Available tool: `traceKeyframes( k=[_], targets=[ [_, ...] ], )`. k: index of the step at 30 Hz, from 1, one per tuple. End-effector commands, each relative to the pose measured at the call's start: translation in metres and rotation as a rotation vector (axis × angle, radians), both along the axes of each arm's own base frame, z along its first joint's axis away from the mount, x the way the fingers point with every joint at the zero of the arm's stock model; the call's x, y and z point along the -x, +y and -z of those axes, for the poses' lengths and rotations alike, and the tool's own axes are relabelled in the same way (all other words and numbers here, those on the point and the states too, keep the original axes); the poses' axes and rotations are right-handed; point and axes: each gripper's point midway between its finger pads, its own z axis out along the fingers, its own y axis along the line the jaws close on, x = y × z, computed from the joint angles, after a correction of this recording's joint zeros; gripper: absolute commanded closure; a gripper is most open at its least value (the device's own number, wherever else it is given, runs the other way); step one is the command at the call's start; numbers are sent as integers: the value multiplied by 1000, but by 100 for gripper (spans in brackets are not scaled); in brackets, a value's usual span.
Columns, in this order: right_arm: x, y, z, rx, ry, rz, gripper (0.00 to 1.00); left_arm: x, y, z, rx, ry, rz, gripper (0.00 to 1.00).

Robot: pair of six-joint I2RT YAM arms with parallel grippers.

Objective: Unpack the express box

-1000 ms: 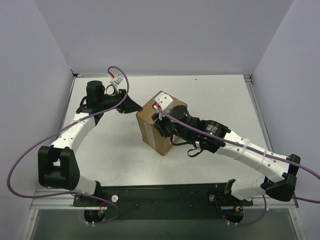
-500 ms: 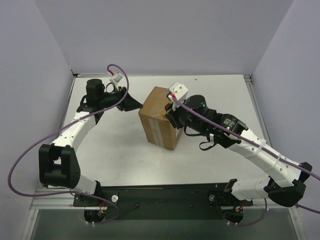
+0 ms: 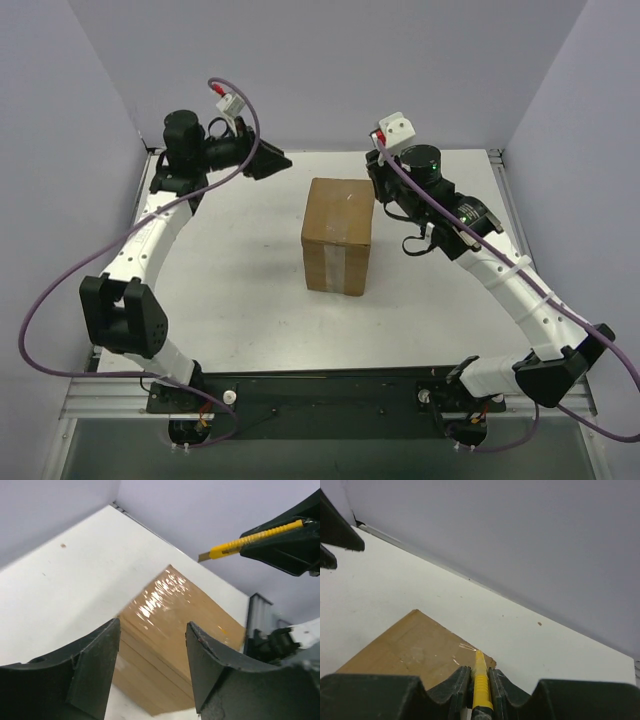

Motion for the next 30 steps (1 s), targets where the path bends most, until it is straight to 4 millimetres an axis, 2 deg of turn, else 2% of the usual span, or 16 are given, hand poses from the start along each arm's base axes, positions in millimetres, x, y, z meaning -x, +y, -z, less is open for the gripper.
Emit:
traceKeyframes(
  k=[1,3,4,5,6,7,12,18,19,21,22,23,25,27,28,30],
  targets=[
    [-1,-37,-7,31,-45,84,100,-32,-34,6,-131,-156,29,32],
    [-2,-58,-9,35,-45,130,100,-44,-44,0,-192,-290,55,31],
    [0,-67,-5,45,-29,147,100,-49,-55,16,-212,-275,87,30],
    [1,-82,-7,42,-29,183,100,-54,-60,22,-229,-304,108,29],
    [2,-89,-6,38,-20,200,100,-56,-65,12,-223,-335,127,29],
    [5,-96,-3,44,-6,212,100,-60,-71,31,-226,-295,168,28],
    [13,-136,3,33,11,307,100,-59,-97,46,-195,-276,251,27],
    [19,-165,9,-6,28,386,100,-50,-116,70,-197,-252,345,27],
    [19,-169,13,-7,37,401,100,-47,-118,83,-207,-205,362,27],
    [18,-173,16,-23,45,414,100,-46,-121,85,-235,-223,380,28],
    [17,-175,19,-25,51,420,100,-42,-119,103,-264,-156,395,29],
    [17,-178,21,-33,57,433,100,-45,-118,105,-293,-186,394,30],
    [15,-179,23,-39,62,434,100,-46,-111,135,-377,-97,373,34],
    [13,-182,25,-44,65,445,100,-51,-103,150,-436,-66,352,41],
    [12,-183,24,-44,62,446,100,-54,-92,170,-491,7,324,44],
    [9,-184,25,-46,68,449,100,-53,-82,179,-507,58,321,52]
  ],
)
